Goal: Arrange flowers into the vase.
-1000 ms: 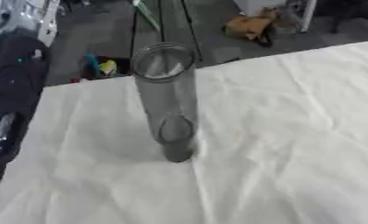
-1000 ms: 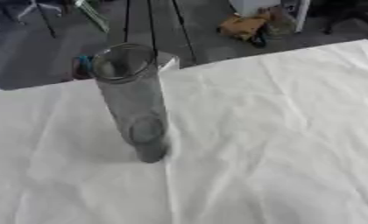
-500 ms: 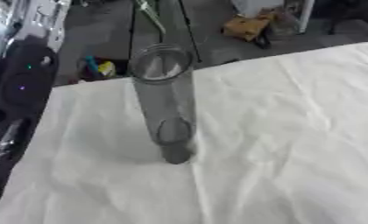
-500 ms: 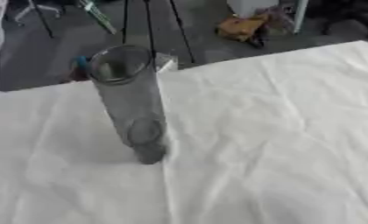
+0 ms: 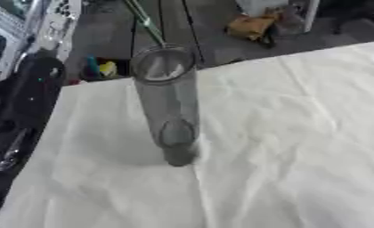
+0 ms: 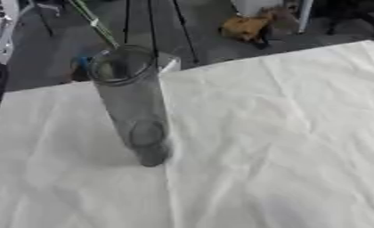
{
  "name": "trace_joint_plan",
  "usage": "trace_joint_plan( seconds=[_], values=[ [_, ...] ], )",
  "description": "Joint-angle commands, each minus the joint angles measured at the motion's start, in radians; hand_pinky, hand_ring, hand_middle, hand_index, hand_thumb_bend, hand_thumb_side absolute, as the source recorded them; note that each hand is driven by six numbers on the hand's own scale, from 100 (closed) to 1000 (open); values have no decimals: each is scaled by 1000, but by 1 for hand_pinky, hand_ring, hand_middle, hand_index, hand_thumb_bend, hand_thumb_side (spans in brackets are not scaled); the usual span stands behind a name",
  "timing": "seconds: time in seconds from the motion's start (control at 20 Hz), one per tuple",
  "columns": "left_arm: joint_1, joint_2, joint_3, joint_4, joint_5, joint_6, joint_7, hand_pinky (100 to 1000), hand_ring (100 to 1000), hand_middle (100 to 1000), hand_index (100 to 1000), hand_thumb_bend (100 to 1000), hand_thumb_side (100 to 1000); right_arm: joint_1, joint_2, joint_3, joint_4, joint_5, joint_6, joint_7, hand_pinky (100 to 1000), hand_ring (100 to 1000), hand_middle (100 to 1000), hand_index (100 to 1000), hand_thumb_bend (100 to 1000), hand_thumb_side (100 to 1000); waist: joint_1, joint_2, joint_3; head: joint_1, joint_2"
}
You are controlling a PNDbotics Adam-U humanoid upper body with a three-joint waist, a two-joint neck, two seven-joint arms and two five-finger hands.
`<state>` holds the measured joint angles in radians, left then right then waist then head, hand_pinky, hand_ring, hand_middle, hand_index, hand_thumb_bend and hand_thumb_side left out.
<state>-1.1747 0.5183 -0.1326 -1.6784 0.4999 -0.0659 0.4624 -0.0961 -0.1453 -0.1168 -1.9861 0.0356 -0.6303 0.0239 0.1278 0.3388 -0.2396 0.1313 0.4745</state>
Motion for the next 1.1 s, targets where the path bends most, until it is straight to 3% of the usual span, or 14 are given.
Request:
trace_joint_plan(
  seconds=[0.05, 1.1],
  values=[
    [-14, 19, -4, -11, 1, 12, 0, 100, 100, 100, 111, 100, 746, -6, -2, -4, -14, 1, 6, -1, 733, 818, 705, 905, 100, 1000, 11, -2, 2, 0, 0],
    [23, -4, -20, 27, -22, 22, -24, 100, 100, 100, 111, 100, 765, -25, 17, -10, -14, 9, 13, -4, 734, 820, 701, 907, 100, 1000, 11, 20, -9, 1, -17]
  ],
)
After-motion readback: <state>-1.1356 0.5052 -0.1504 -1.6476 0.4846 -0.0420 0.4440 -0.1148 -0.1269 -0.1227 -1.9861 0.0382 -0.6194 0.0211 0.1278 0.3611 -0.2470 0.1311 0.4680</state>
